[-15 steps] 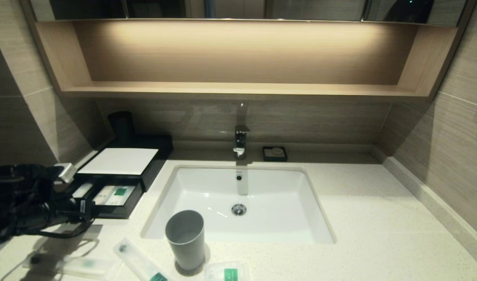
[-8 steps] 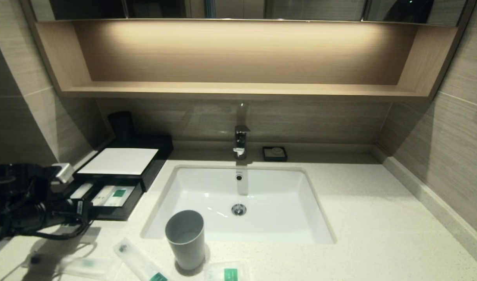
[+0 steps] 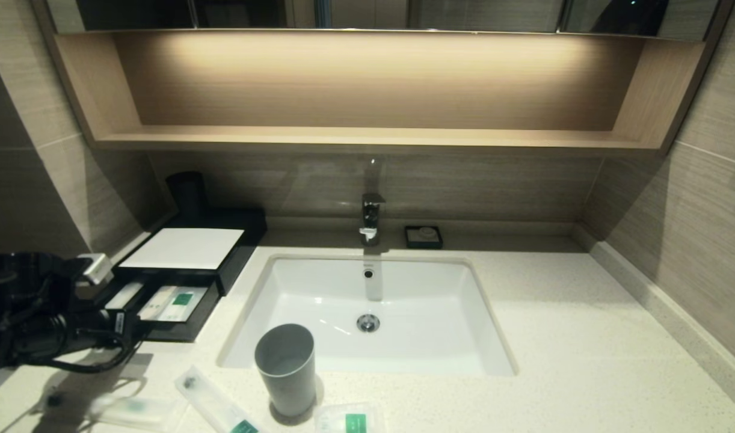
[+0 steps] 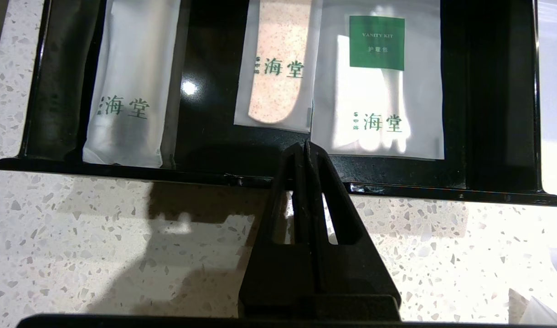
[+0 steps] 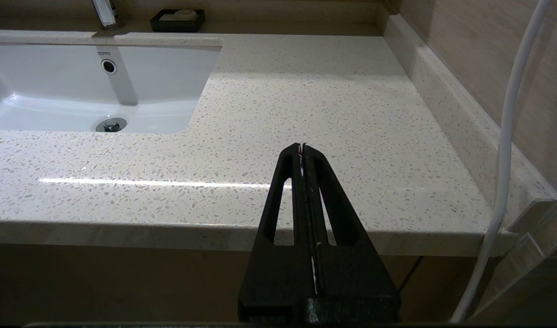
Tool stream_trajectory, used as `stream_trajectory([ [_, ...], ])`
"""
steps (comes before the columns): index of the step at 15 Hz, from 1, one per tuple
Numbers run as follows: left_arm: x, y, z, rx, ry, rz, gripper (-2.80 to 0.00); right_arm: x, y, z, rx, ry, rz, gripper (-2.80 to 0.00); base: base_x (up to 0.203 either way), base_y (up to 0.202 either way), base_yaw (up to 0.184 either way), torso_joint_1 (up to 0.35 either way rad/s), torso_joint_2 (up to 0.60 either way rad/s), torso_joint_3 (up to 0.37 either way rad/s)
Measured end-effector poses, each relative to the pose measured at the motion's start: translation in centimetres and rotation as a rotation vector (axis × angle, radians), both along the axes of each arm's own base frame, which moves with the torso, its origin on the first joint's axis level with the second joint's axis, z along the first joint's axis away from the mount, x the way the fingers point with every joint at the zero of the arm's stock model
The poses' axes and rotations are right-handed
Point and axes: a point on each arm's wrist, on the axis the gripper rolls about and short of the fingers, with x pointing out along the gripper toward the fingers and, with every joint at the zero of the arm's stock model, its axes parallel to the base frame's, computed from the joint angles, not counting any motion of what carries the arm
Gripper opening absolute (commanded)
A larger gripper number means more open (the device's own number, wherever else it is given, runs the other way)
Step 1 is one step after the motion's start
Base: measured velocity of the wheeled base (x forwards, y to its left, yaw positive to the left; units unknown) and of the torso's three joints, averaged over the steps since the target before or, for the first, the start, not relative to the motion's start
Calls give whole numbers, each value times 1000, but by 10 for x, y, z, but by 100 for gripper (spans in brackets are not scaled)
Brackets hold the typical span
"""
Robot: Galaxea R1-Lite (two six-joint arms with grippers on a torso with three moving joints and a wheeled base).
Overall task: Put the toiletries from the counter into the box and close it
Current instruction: Open the drawer
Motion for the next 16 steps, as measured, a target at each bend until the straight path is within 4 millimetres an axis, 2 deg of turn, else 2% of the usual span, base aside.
stream_trajectory([
  [10, -8, -3, 16, 6, -39, 2, -280, 0, 0, 0, 0, 0, 0, -280, 0, 0, 0, 0, 0, 0],
  [16, -19, -5, 38, 25, -109, 11, -280, 0, 0, 0, 0, 0, 0, -280, 0, 0, 0, 0, 0, 0],
])
